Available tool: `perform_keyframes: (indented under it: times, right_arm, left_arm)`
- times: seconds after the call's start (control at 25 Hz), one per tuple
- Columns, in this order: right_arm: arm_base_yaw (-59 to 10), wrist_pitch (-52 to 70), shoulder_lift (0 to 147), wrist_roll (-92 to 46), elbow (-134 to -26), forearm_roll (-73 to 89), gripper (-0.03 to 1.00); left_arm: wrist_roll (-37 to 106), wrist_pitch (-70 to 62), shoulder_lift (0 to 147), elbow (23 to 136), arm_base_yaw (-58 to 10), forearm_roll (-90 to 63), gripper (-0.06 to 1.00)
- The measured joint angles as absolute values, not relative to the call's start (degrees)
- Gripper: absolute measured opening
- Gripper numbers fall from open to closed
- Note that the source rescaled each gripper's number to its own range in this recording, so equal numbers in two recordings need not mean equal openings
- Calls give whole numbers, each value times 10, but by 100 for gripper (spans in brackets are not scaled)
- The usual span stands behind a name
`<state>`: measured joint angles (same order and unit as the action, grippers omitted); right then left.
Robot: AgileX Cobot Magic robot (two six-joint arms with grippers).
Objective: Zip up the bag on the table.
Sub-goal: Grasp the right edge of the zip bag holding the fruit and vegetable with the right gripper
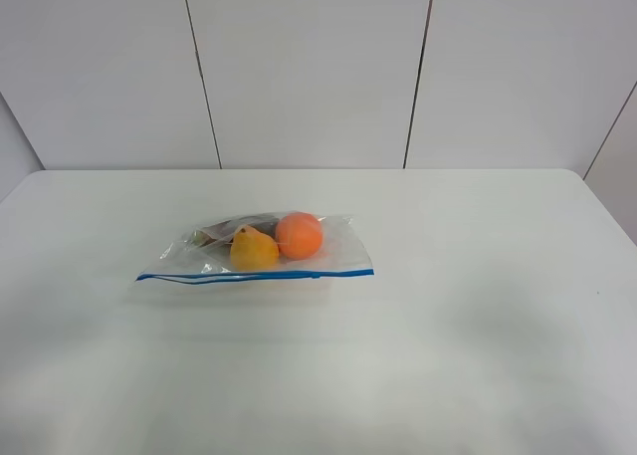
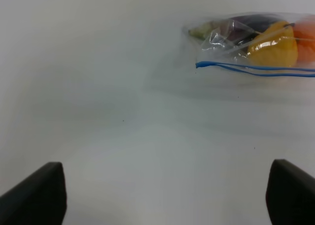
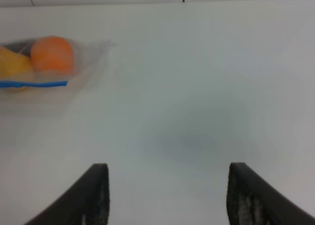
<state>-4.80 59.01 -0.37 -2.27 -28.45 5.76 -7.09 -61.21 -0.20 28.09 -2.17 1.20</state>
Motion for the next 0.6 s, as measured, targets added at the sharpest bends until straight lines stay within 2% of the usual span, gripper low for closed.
perform_keyframes:
  times: [0.6]
  right_arm:
    - [-48, 590, -4, -23, -285, 58, 89]
  left_arm:
    - [-71, -612, -2, 281, -22, 12, 100]
